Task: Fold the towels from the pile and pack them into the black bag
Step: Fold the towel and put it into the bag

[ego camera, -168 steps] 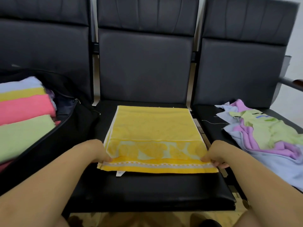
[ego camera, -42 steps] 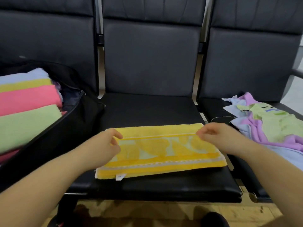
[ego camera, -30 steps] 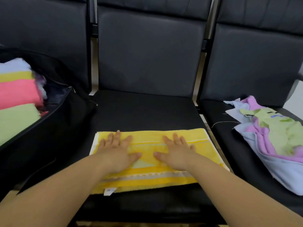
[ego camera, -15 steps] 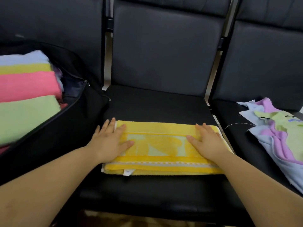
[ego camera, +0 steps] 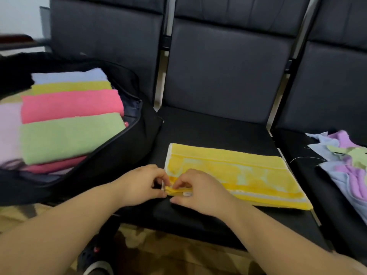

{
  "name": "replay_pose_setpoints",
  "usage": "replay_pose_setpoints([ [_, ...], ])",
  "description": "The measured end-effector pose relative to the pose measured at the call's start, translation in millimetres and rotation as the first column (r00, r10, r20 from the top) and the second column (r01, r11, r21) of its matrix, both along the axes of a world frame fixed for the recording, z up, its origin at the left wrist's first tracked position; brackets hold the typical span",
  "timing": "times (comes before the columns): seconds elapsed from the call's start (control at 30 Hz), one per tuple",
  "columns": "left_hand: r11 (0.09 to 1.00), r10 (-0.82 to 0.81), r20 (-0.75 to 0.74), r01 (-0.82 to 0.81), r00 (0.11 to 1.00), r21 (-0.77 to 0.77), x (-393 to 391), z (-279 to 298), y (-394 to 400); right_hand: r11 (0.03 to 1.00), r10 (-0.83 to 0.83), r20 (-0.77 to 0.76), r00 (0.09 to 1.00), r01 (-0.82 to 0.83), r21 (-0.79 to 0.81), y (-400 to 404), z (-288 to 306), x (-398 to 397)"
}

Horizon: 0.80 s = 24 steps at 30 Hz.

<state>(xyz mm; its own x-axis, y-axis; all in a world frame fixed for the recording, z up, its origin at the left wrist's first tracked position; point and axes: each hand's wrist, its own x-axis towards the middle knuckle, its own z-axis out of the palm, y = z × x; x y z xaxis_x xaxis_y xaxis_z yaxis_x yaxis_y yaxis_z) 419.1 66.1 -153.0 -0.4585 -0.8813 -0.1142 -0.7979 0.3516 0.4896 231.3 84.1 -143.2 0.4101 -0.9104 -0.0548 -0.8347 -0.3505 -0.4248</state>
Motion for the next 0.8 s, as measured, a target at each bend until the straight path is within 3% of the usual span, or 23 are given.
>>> replay_pose_setpoints([
  [0.13, 0.992, 0.038, 0.034, -0.034, 0.999, -0.118, -5.5, -6.6, 1.3, 0.999, -0.027, -0.008, 1.000, 0.027, -0.038, -3.9, -3.3, 6.2],
  [0.23, 0.997, 0.015, 0.093, -0.008, 0.996, -0.079, -6.5, -4.0, -3.9, 0.998, -0.033, -0.017, 0.999, 0.032, -0.058, -6.0, -6.0, 6.6],
  [0.43, 0.999, -0.033, 0.032, 0.032, 0.999, 0.019, -4.4, 22.4, -9.8, 0.994, -0.011, -0.037, 0.999, 0.007, -0.106, -7.3, -7.4, 13.7],
  [0.53, 0.998, -0.048, -0.059, 0.050, 0.997, 0.033, -1.7, 33.8, -10.6, 0.998, -0.043, 0.115, 0.992, 0.039, 0.044, -9.7, 0.8, 6.4],
  [0.63, 0.994, -0.037, -0.168, 0.053, 0.985, 0.092, 1.7, 44.3, -10.9, 0.949, -0.172, 0.415, 0.894, 0.038, 0.312, -5.2, 22.1, -9.6],
  [0.7, 0.994, -0.058, -0.041, 0.061, 0.997, 0.092, 5.7, 47.6, -15.6, 0.894, -0.267, 0.533, 0.803, 0.000, 0.448, -1.4, 37.2, -25.2],
  [0.8, 0.998, -0.049, 0.174, 0.040, 0.984, 0.055, 11.9, 51.5, -26.8, 0.856, -0.311, 0.575, 0.757, -0.040, 0.515, 3.9, 58.7, -52.5],
])
